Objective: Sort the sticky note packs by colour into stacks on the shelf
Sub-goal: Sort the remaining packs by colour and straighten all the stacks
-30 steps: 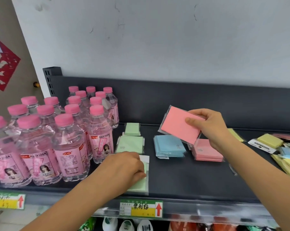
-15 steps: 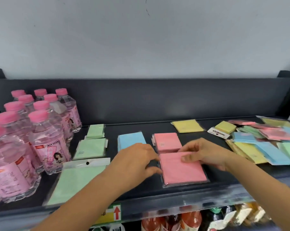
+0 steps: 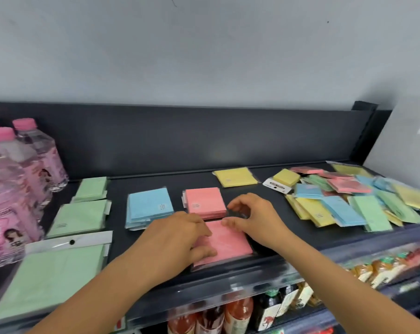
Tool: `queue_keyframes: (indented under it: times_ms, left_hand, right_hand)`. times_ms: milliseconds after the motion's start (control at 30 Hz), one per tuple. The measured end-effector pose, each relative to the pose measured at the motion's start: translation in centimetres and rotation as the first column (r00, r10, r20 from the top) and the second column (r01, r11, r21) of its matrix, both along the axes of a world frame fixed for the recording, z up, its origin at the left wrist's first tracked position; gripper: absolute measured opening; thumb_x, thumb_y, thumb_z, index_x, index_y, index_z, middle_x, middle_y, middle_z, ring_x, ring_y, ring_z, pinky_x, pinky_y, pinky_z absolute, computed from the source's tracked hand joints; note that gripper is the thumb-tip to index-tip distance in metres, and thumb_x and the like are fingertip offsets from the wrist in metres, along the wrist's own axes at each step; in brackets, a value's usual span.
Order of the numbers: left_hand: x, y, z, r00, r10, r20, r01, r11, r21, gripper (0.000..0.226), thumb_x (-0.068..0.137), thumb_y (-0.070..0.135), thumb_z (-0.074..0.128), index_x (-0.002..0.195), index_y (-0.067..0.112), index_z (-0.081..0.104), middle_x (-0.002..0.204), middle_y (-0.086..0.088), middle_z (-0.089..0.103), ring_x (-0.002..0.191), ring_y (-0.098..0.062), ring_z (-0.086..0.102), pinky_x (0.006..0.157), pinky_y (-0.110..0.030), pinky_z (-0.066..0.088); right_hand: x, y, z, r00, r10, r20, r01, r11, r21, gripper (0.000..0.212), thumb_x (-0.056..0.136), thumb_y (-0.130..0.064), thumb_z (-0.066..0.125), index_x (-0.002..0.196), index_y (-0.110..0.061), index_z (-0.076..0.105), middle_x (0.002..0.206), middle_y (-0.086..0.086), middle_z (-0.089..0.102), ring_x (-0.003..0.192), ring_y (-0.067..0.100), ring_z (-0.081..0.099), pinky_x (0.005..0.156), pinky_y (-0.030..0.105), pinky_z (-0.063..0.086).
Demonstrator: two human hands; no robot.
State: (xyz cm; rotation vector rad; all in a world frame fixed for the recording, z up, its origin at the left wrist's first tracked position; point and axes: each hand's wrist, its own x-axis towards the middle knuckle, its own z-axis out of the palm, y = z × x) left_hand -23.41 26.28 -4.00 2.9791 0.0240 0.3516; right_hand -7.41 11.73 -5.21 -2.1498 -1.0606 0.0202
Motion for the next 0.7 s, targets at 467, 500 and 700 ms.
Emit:
queue_keyframes:
  times_ms: [467, 500, 700]
  left_hand:
    - [5.3, -5.0, 2.9, 0.993, -0.011, 0.115, 0.008, 0.999, 0.033, 0.047, 0.087, 0.063, 0.039, 0.129, 0.044, 0.045, 0.126, 0.028, 0.048, 0.116, 0.005, 0.044, 0.082, -0.017, 0.040]
    - [5.9, -5.8, 3.0, 0.993, -0.015, 0.115, 0.010, 0.999, 0.041, 0.047, 0.087, 0.062, 0.039, 0.131, 0.044, 0.044, 0.125, 0.027, 0.048, 0.114, 0.005, 0.045, 0.082, -0.017, 0.042]
    - [11.7, -13.6, 3.2, 0.991, -0.003, 0.130, -0.006, 0.997, 0.075, 0.049, 0.089, 0.061, 0.036, 0.134, 0.042, 0.039, 0.131, 0.026, 0.043, 0.122, 0.001, 0.039, 0.090, -0.027, 0.045]
  right_hand:
    - [5.8, -9.2, 3.4, 0.981, -0.179, -0.078, 0.190, 0.967, 0.170, 0.014, 0.079, -0.024, 0.072, 0.092, -0.024, 0.066, 0.086, -0.009, 0.067, 0.080, 0.006, 0.062, 0.073, 0.016, 0.047]
    - [6.5, -10.2, 3.5, 0.982, -0.173, -0.070, 0.183, 0.969, 0.169, 0.015, 0.080, -0.023, 0.072, 0.093, -0.024, 0.066, 0.084, -0.009, 0.067, 0.080, 0.007, 0.062, 0.073, 0.016, 0.048]
    - [12.7, -17.2, 3.7, 0.995, -0.096, -0.041, 0.101, 0.983, 0.151, 0.024, 0.081, -0.022, 0.071, 0.104, -0.020, 0.067, 0.090, -0.005, 0.068, 0.082, 0.009, 0.064, 0.076, 0.018, 0.051]
